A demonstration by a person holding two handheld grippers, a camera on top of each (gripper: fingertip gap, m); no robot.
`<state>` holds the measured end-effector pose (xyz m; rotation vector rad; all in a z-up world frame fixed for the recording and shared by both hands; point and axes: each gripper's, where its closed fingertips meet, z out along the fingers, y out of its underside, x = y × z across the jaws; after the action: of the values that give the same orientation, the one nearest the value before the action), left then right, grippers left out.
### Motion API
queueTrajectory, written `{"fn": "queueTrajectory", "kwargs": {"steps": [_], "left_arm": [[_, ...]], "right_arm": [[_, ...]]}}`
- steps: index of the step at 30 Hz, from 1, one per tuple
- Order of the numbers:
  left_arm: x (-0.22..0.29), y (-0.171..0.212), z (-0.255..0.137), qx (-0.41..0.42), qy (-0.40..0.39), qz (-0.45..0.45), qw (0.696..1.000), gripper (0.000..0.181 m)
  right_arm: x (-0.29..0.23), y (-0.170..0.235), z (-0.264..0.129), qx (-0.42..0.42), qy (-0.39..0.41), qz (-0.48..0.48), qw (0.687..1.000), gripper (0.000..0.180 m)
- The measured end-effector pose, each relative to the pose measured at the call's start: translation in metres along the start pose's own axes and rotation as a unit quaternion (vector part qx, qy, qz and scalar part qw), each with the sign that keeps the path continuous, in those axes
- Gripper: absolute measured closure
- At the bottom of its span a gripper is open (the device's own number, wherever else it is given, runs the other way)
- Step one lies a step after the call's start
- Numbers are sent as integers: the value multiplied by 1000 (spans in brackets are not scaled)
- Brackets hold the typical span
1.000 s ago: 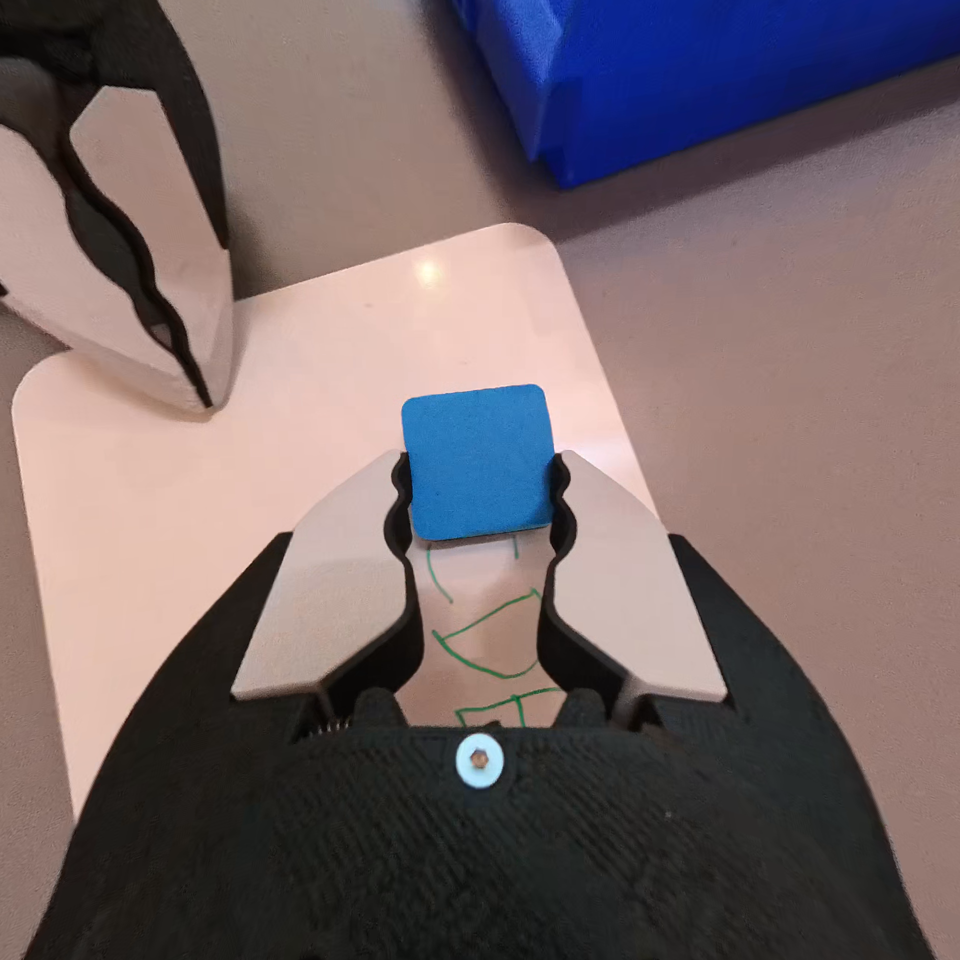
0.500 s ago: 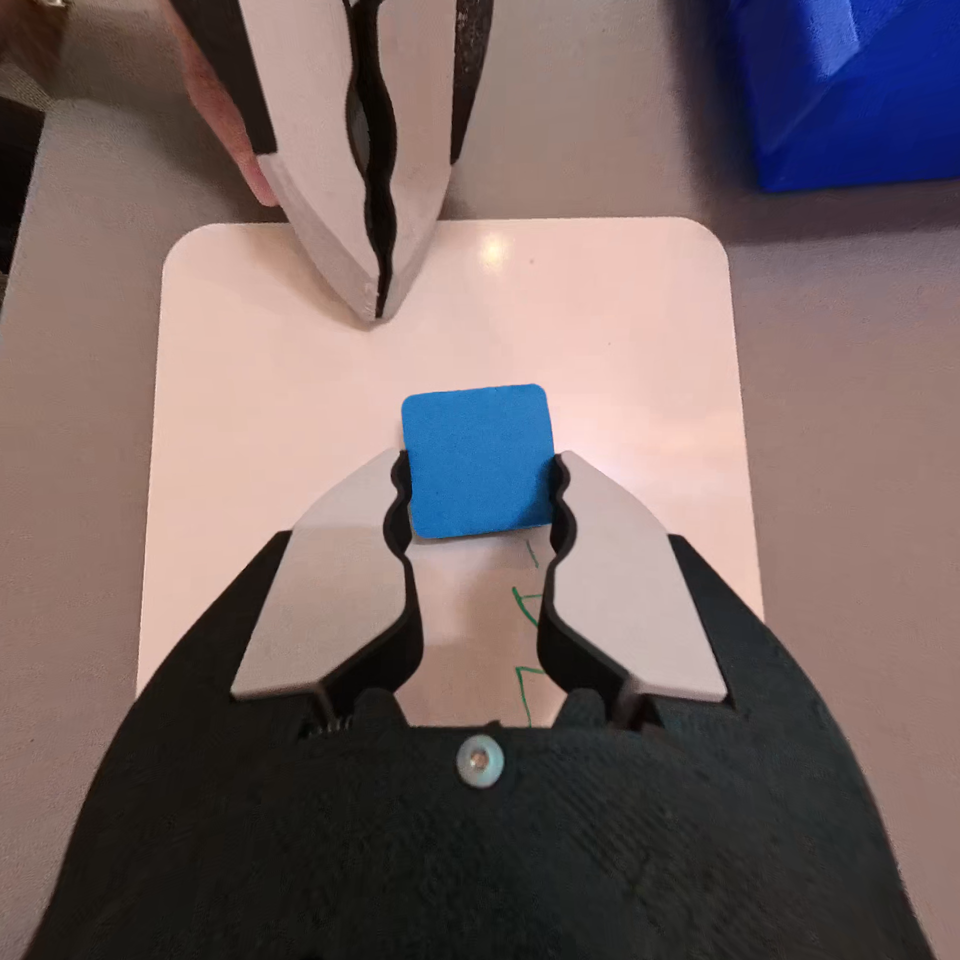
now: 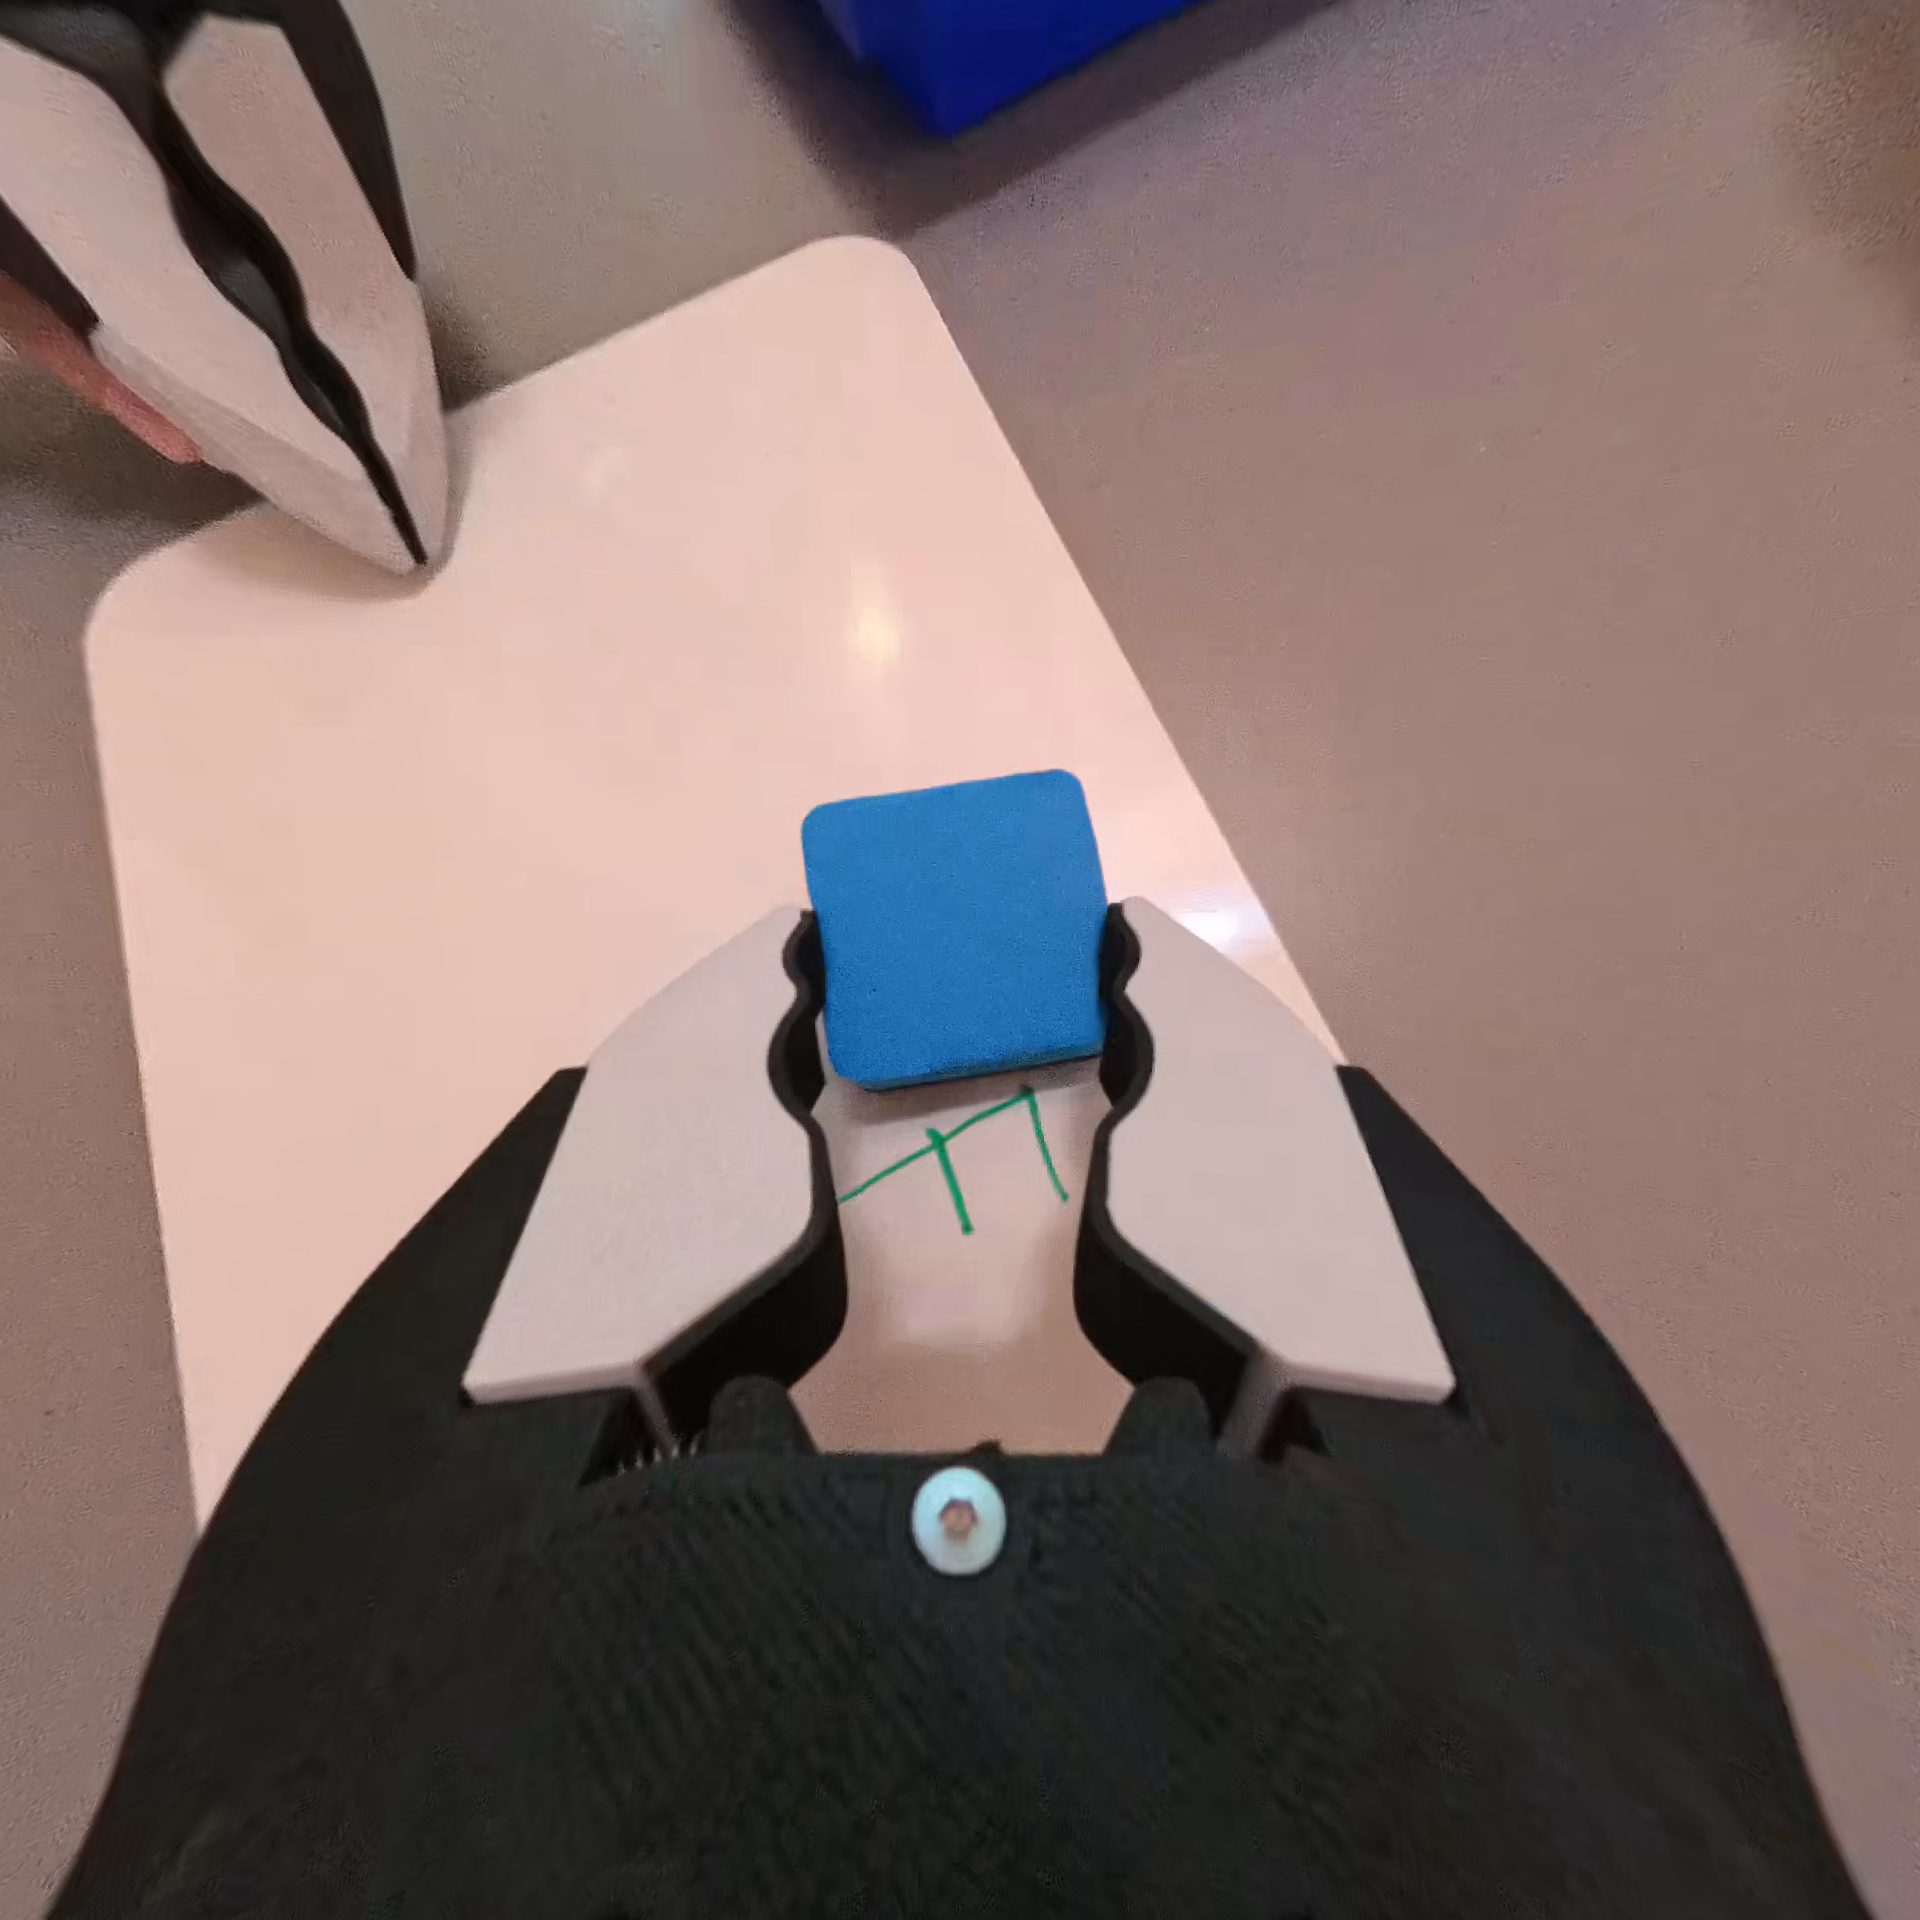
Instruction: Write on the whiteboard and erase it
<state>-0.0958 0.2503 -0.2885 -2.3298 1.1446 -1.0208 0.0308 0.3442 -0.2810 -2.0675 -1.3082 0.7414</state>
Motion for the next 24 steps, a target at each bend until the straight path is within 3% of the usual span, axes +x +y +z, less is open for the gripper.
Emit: {"fn": "queueTrajectory", "kwargs": {"steps": [3, 5, 8, 9, 11, 13, 14, 16, 18, 20, 24], "left_arm": [[0, 0, 0, 1, 0, 0, 1000, 181], [0, 0, 0, -1, 3, 0, 1000, 181], [0, 0, 0, -1, 3, -1, 1000, 181], [0, 0, 0, 0, 2, 0, 1000, 181], [0, 0, 0, 1, -1, 1, 1000, 181], [0, 0, 0, 1, 0, 1, 1000, 181], [0, 0, 0, 0, 2, 0, 1000, 181], [0, 0, 0, -1, 3, 0, 1000, 181], [0, 0, 1, 0, 0, 2, 1000, 181], [0, 0, 1, 0, -2, 4, 1000, 181], [0, 0, 1, -1, 2, 4, 1000, 181]], "right_arm": [[-55, 10, 3, -34, -80, -112, 990, 127], [-64, 20, -4, -73, -83, -155, 982, 127], [6, 28, -26, -48, 40, -29, 998, 127], [17, 29, -32, -7, 36, 27, 999, 127], [8, 27, -32, 35, -1, 68, 997, 127], [-54, 30, -24, 6, -109, -19, 994, 127], [-70, 35, -24, -18, -121, -62, 991, 127], [-54, 44, -33, -66, -55, -108, 990, 127], [-3, 50, -50, -60, 43, -39, 997, 128], [9, 50, -54, 2, 36, 21, 999, 127], [-34, 50, -42, -54, -10, -84, 995, 127]]}}
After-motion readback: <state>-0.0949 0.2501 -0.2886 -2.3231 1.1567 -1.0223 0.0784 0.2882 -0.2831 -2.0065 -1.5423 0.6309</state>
